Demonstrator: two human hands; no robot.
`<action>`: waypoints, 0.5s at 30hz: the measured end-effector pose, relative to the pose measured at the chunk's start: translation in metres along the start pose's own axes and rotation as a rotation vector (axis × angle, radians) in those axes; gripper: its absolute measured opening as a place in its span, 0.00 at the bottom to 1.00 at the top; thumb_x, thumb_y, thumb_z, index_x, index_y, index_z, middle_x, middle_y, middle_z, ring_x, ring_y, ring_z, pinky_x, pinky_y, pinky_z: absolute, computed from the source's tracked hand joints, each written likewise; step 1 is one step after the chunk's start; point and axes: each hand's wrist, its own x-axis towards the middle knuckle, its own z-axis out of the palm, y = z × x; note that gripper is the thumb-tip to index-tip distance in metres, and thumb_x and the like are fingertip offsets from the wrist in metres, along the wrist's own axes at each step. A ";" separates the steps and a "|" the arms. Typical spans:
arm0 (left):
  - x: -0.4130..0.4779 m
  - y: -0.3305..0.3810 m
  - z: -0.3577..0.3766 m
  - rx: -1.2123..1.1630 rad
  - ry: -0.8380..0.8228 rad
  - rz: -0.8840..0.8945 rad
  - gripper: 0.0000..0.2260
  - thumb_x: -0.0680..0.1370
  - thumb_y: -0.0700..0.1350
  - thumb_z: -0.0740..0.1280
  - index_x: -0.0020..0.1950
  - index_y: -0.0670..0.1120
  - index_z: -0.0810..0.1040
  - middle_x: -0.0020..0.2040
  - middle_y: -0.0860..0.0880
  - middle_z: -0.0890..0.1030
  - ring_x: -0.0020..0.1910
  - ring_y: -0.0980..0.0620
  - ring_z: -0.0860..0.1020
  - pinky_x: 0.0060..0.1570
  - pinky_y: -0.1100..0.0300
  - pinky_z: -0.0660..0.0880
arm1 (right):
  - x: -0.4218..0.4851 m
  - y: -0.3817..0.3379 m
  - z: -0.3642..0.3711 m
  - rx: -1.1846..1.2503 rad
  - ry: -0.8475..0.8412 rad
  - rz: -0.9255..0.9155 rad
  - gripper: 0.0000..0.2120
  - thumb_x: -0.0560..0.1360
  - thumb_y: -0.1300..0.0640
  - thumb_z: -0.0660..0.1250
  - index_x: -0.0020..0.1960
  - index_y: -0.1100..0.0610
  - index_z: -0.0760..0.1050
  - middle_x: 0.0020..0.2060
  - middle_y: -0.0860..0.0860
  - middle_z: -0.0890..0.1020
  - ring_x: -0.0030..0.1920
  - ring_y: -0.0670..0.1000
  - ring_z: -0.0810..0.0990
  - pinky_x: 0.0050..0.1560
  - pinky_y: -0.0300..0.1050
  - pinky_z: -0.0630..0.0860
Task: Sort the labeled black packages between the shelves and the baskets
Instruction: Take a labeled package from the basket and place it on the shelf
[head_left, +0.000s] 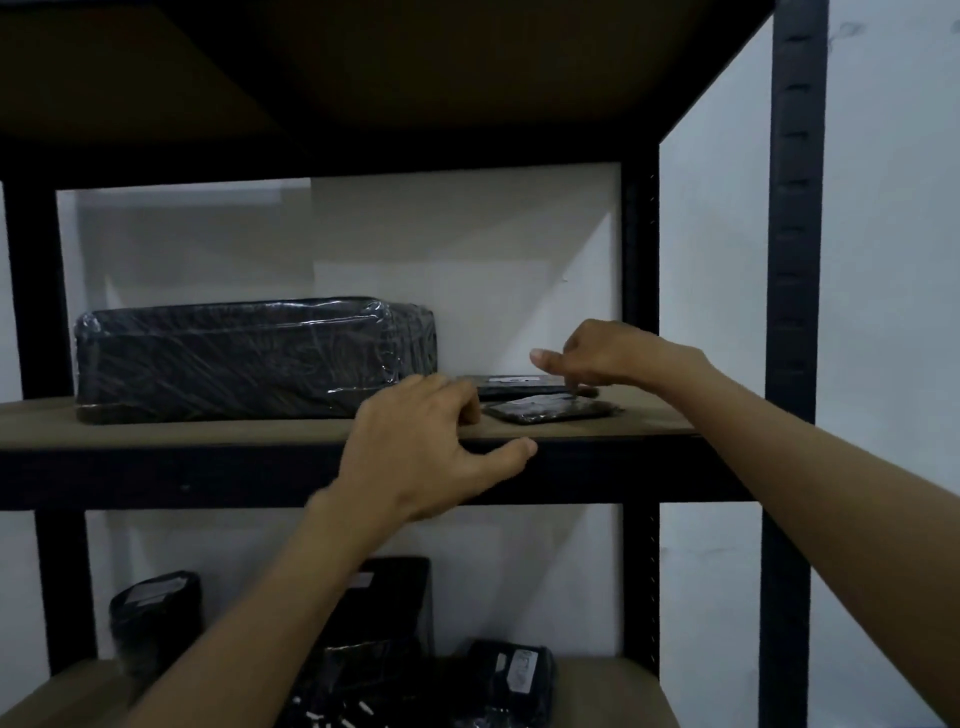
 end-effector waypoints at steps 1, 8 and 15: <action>0.008 -0.004 -0.005 -0.003 -0.095 0.002 0.30 0.63 0.78 0.51 0.41 0.53 0.74 0.39 0.59 0.76 0.40 0.57 0.73 0.40 0.59 0.65 | 0.008 -0.002 0.000 0.007 0.008 0.002 0.31 0.76 0.34 0.55 0.47 0.63 0.76 0.44 0.56 0.78 0.42 0.54 0.78 0.48 0.46 0.75; 0.008 -0.015 0.001 -0.046 -0.132 0.062 0.31 0.62 0.80 0.47 0.43 0.57 0.72 0.42 0.60 0.73 0.44 0.59 0.72 0.41 0.60 0.66 | 0.030 -0.007 0.010 -0.124 -0.096 0.199 0.34 0.78 0.37 0.54 0.72 0.61 0.61 0.66 0.59 0.73 0.62 0.59 0.75 0.57 0.50 0.72; 0.005 -0.013 0.006 0.038 -0.078 0.088 0.31 0.65 0.78 0.45 0.41 0.55 0.72 0.38 0.58 0.70 0.41 0.57 0.69 0.39 0.60 0.60 | 0.042 -0.006 0.016 0.148 -0.199 0.286 0.32 0.76 0.46 0.66 0.70 0.66 0.63 0.69 0.62 0.69 0.49 0.58 0.70 0.47 0.47 0.68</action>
